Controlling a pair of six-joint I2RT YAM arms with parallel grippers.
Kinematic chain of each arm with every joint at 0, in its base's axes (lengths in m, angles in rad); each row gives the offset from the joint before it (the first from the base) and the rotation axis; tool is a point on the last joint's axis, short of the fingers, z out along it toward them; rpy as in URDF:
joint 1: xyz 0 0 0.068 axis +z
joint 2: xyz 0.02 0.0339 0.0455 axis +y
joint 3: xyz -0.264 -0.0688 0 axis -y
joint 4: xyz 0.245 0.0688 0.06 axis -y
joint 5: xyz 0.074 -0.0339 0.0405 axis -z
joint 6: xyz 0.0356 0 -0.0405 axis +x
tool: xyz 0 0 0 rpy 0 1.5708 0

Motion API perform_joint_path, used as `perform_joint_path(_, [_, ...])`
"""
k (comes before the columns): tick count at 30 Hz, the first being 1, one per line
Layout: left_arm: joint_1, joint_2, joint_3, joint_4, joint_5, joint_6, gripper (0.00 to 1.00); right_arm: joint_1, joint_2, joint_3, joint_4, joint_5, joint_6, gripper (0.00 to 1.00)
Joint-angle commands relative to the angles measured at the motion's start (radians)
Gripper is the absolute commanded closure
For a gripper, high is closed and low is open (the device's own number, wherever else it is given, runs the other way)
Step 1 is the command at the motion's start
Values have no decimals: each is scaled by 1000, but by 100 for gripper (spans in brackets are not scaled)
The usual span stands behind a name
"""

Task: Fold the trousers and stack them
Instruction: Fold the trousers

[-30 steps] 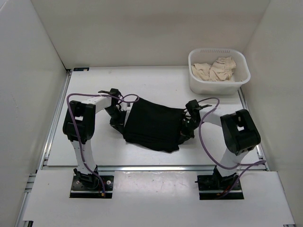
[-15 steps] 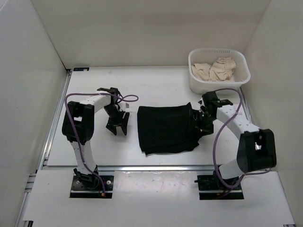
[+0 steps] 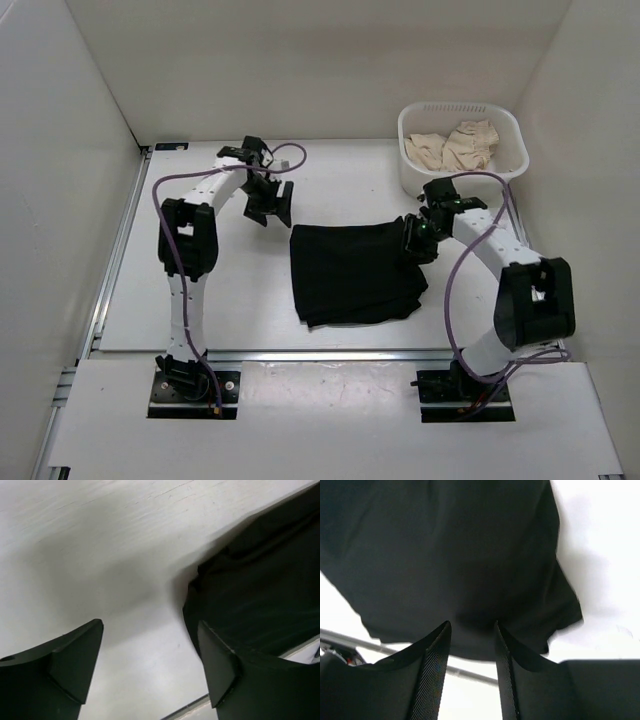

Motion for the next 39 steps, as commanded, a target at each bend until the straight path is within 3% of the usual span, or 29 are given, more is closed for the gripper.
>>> perform_joint_path(1, [-49,53,42,31,62,7,10,1,102,-29,129,-33,44,55])
perform_joint_path(3, [-49,98,74,31,94,7,2,1,129,-42,186,-33,82,38])
perform_joint_path(4, [-49,110,83,31,110,7,1,1,151,-42,195,-33,92,34])
perform_joint_path(7, [-49,130,94,63,179,7,5,1,165,-72,241,-42,122,36])
perform_joint_path(8, [-58,139,103,64,197,7,11,1,176,-81,252,-42,131,44])
perform_joint_path(10, [-58,164,131,64,222,7,32,1,185,-97,284,-62,154,52])
perform_joint_path(11, [-58,173,131,64,204,7,54,1,198,-97,295,-62,164,56])
perform_joint_path(13, [-58,193,146,64,118,7,77,1,207,-108,316,-76,205,61])
perform_joint_path(14, [-58,193,146,73,86,7,86,1,207,-117,341,-76,225,63])
perform_joint_path(15, [-58,193,146,73,61,7,86,1,207,-117,356,-76,266,66])
perform_joint_path(24, [17,184,209,103,-128,7,86,10,250,-88,480,-64,443,65])
perform_joint_path(28, [17,174,218,122,-177,7,86,19,273,-48,481,-101,461,60])
perform_joint_path(30, [17,174,227,122,-188,7,86,19,264,-48,481,-101,461,53])
perform_joint_path(31, [17,165,227,122,-197,7,82,19,264,-48,481,-101,461,39])
perform_joint_path(33, [17,156,227,122,-209,7,70,19,241,-23,446,-101,437,29])
perform_joint_path(34, [17,144,227,122,-209,7,50,19,230,-11,426,-101,403,21])
perform_joint_path(37, [17,128,237,133,-257,7,26,19,172,55,329,-55,343,1])
perform_joint_path(38, [17,101,237,133,-273,7,15,19,140,79,298,-44,296,1])
perform_joint_path(39, [17,90,237,133,-310,7,11,19,126,107,265,-35,271,1])
